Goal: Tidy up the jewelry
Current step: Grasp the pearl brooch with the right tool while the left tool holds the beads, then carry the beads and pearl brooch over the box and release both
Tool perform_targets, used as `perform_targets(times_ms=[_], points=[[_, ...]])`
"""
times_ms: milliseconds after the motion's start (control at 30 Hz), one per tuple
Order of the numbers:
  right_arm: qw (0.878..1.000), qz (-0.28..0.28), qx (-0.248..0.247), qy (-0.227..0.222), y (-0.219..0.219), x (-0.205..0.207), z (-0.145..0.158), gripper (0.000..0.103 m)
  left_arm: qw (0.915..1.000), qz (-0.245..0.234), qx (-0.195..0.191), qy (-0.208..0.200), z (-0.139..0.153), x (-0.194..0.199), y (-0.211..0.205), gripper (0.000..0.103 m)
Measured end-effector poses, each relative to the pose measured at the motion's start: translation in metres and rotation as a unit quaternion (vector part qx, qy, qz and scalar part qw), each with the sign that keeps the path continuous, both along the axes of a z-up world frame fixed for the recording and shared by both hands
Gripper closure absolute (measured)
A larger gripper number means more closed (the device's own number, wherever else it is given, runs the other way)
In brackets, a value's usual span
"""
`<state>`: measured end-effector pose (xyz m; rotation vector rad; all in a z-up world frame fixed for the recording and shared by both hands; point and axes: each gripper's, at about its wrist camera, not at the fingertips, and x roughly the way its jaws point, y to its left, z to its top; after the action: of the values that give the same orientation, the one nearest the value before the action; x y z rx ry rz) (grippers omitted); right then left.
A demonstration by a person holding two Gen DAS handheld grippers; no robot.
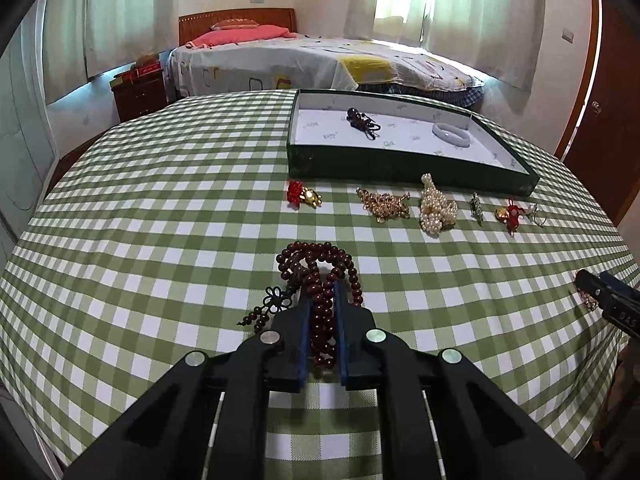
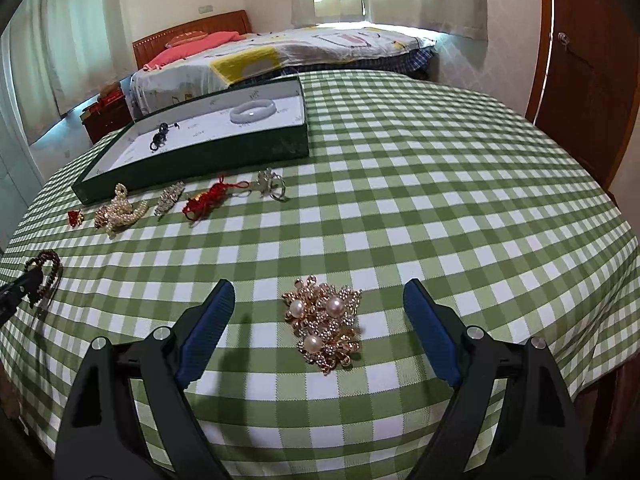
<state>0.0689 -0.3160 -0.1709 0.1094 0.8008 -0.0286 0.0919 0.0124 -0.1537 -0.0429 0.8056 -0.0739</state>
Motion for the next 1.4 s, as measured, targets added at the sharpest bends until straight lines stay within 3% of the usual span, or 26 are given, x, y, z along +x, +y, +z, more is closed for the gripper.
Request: perform_targets(times_ms=[267, 333, 433, 1133, 1400], points=[[1.000, 0.005, 0.008, 0.002, -0.002, -0.002, -0.003, 0.054, 1.0000, 0.003, -0.001, -0.003, 0.002, 0.000, 0.002, 0.092], [1.000, 0.007, 0.008, -0.002, -0.002, -0.003, -0.004, 0.068, 1.0000, 0.004, -0.001, -0.006, 0.003, -0.001, 0.002, 0.092], [1.000, 0.011, 0.014, -0.008, -0.003, -0.005, -0.003, 0.073, 1.0000, 0.004, 0.000, -0.009, 0.004, -0.002, 0.003, 0.092], [0.999, 0.037, 0.002, -0.039, 0.014, -0.010, 0.014, 0.074, 0.9997, 0.009, 0.002, -0.023, 0.012, -0.004, 0.002, 0.092], [0.996, 0.053, 0.008, -0.067, 0.025, -0.005, 0.038, 0.074, 0.9993, 0.009, -0.004, -0.036, 0.024, -0.004, 0.002, 0.092]])
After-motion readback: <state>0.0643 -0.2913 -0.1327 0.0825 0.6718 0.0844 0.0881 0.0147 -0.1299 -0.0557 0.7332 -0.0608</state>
